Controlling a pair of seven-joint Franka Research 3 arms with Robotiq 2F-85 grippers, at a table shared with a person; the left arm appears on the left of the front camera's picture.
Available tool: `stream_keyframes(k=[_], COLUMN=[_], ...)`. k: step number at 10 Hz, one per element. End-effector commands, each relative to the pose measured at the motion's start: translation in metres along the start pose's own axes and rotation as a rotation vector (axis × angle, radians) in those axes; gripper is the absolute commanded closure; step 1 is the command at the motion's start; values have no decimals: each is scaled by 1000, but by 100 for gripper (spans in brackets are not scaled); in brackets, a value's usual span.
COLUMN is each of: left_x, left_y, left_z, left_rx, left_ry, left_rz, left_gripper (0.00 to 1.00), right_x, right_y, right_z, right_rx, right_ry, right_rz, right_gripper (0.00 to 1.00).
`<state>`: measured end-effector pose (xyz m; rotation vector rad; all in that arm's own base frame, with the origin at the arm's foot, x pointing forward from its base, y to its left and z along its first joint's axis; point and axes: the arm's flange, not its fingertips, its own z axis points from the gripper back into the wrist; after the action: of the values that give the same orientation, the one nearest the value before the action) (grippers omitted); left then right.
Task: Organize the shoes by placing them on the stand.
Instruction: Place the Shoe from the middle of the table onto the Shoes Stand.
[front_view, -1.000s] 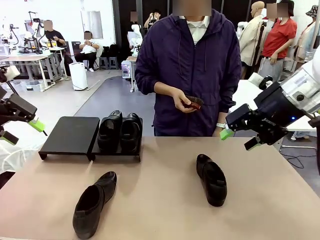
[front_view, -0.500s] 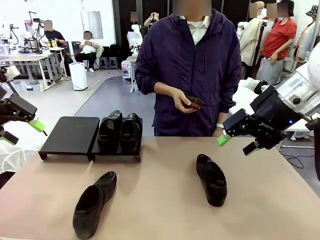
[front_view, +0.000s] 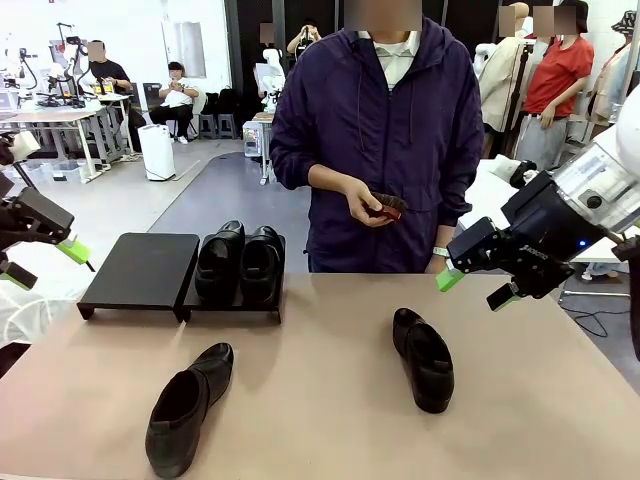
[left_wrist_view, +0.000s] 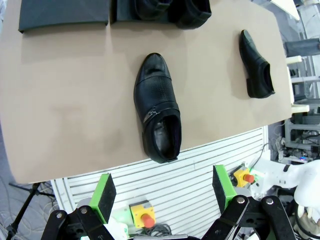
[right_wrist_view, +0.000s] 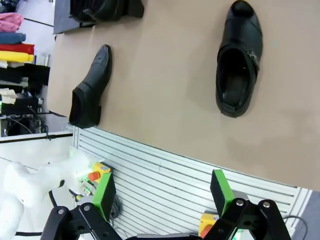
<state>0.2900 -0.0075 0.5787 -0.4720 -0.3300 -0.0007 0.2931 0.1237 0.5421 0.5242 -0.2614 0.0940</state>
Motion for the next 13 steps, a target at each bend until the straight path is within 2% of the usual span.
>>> stream_keyframes(k=[1,2,4,5,6,7,8,9,11,12,13], left_x=[-16,-32,-71,-88,-98,-94,-61,-76,-76,-70,-62], left_y=[-27,-53,-88,-95,-102,-111,-113,-138,-138,-137,-130], left_z=[-33,-63,-137,-171,-196,-211,-197,-183,-183,-196,-222], left_rx=[56,103,216,200,173,138,263,200,200,200,189], left_ry=[92,145,186,260,215,168,151,232,232,217,253], left_rz=[24,54,136,152,191,195,165,170,170,163,101], left_gripper=[0,0,0,0,0,0,0,0,0,0,0], right_x=[1,1,1,1,1,1,1,1,1,1,1], right_y=[0,0,0,0,0,0,0,0,0,0,0], right_z=[2,2,2,2,2,2,2,2,2,2,2], right_rx=[28,28,28,28,28,28,28,28,28,28,28], right_ry=[1,1,1,1,1,1,1,1,1,1,1], right_rz=[17,17,17,17,17,17,17,17,17,17,17], right_gripper=[0,0,0,0,0,0,0,0,0,0,0])
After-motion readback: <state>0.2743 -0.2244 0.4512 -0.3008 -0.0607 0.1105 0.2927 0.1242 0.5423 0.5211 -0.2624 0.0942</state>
